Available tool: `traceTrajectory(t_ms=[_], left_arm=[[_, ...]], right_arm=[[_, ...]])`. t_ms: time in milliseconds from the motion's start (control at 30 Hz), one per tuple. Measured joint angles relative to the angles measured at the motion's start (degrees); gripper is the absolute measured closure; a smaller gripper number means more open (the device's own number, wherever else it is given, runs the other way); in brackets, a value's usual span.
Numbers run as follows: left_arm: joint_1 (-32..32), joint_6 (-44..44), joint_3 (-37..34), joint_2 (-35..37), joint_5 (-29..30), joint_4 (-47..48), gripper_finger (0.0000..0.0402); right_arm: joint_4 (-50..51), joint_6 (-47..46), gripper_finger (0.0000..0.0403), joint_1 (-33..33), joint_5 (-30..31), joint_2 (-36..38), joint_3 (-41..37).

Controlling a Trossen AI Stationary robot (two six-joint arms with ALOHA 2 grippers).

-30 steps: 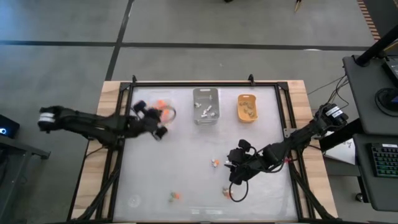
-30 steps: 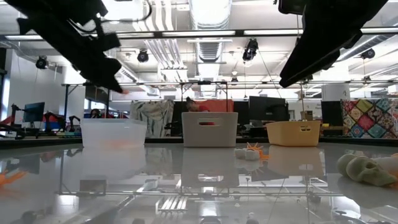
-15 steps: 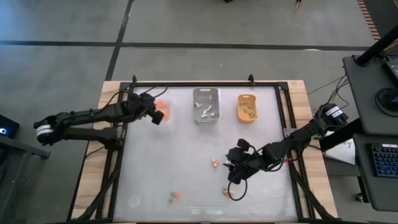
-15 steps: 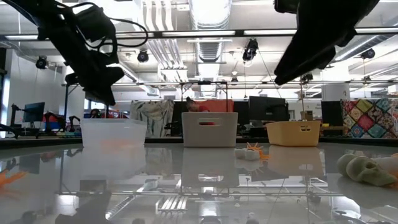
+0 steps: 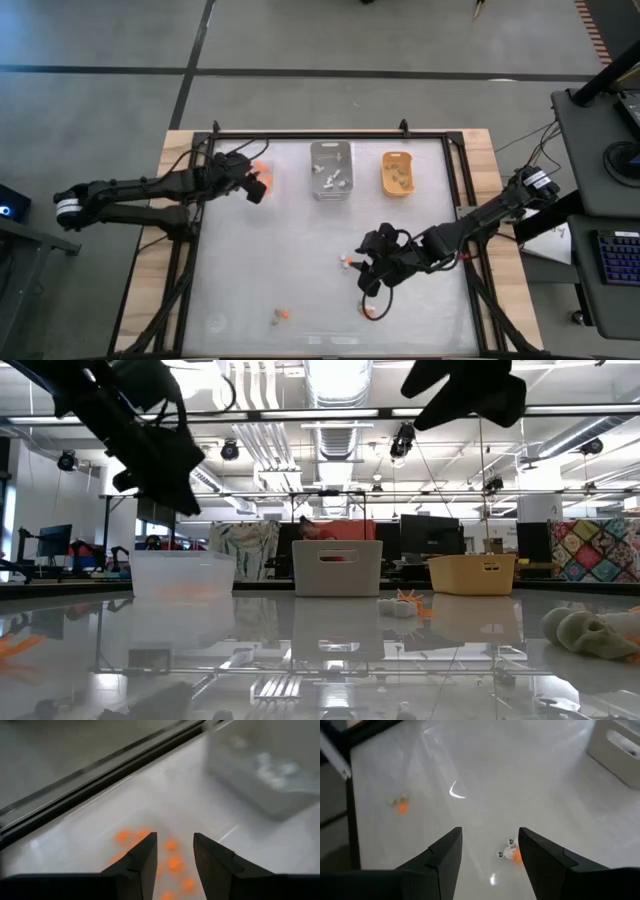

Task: Sort Halloween decoration
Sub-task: Put the white skeleton toy into the gray bin

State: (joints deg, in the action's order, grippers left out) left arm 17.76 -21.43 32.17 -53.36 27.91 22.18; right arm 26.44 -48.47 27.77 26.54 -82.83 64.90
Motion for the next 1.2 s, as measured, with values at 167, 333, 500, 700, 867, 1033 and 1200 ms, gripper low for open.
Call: traceTrajectory(t_ms=[167,333,500,700,867,1033,1200], left_arm=[[-8.0,0.85,-0.05,0.47,0.02,-7.67,0.0294],[-16.16,3.62,-0.05,0.47,0.07,-16.33,0.0295],[-23.04,7.01,-0.07,0.47,0.07,-22.26,0.0294],[-27.28,7.15,-0.07,0.38,0.12,-23.22,0.0294],[-27.96,6.97,-0.09,-0.83,0.17,-23.39,0.0294],[-27.91,6.95,-0.16,-3.5,0.23,-26.25,0.0294],[-28.41,6.94,-0.16,-6.48,0.06,-28.79,0.0294]], right_arm=[[3.86,-6.54,0.0216,-1.27,-0.04,-0.31,2.16],[4.42,-10.55,0.0216,-4.38,-6.2,-2.7,2.49],[5.16,-12.35,0.0216,-7.79,-17.08,-7.04,2.47],[6.91,-15.25,0.0216,-9.91,-22.12,-11.08,2.45],[8.32,-17.77,0.0216,-10.66,-22.49,-12.81,2.45],[7.87,-1.88,0.0216,-10.27,-23.75,-14.82,4.87],[7.14,26.51,0.0216,-6.74,-19.84,-15.66,5.98]])
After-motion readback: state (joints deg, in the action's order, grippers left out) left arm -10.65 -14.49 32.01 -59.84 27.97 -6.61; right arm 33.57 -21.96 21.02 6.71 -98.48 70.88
